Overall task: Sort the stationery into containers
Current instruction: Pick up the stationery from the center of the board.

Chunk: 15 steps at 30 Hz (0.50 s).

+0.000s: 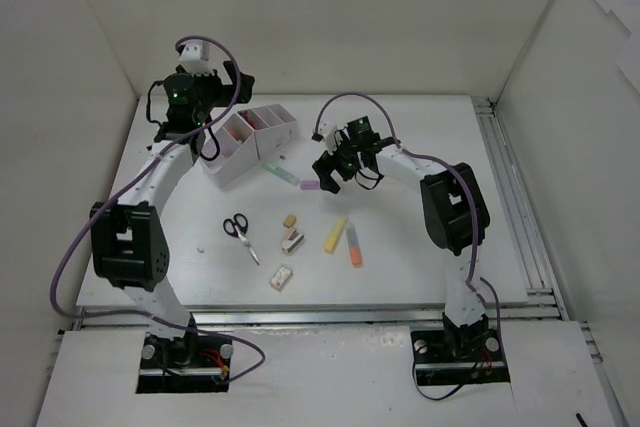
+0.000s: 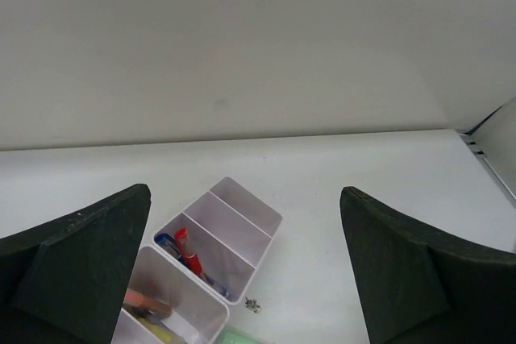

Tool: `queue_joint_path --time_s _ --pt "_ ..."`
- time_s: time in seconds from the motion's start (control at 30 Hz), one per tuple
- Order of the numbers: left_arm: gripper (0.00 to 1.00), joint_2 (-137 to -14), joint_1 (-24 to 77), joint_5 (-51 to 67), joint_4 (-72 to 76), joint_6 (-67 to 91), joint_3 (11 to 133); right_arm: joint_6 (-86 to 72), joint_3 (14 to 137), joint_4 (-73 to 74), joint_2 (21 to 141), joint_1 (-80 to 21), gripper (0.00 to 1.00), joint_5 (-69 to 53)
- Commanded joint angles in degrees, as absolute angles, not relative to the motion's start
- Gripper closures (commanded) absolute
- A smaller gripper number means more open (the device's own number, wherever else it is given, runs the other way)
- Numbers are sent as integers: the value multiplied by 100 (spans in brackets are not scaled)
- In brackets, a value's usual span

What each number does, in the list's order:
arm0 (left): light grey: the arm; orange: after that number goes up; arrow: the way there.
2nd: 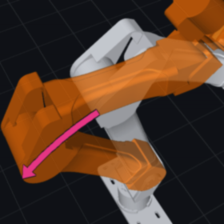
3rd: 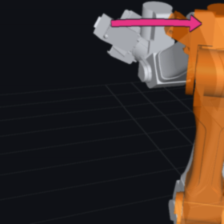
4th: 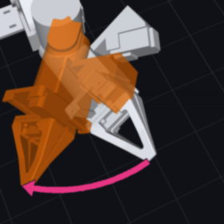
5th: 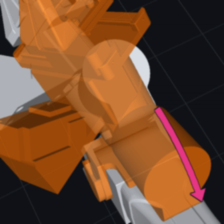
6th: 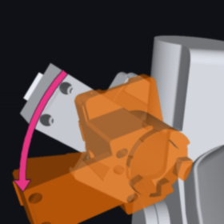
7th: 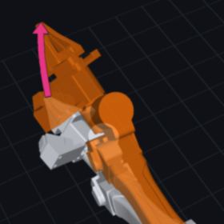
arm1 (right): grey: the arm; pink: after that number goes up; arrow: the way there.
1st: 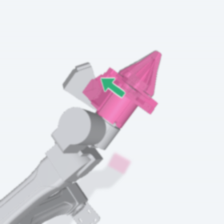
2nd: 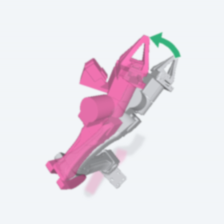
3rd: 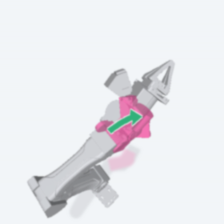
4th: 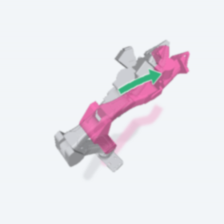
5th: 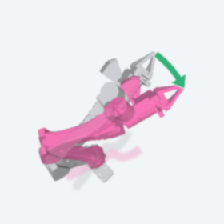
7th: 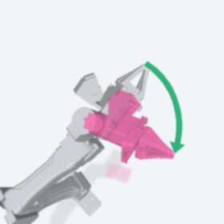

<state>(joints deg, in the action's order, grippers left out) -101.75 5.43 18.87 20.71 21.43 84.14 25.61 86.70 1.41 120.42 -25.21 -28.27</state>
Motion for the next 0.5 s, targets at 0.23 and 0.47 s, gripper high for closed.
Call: queue_joint_path --time_s 0.23,0.47 --pt "0 -8254 510 1908 2110 2250 6849 3357 9342 1168 12418 -3023 6 -2197" --pt "0 -7340 562 1407 1382 1943 6205 3577 9782 1635 12683 -3182 61 -2065"
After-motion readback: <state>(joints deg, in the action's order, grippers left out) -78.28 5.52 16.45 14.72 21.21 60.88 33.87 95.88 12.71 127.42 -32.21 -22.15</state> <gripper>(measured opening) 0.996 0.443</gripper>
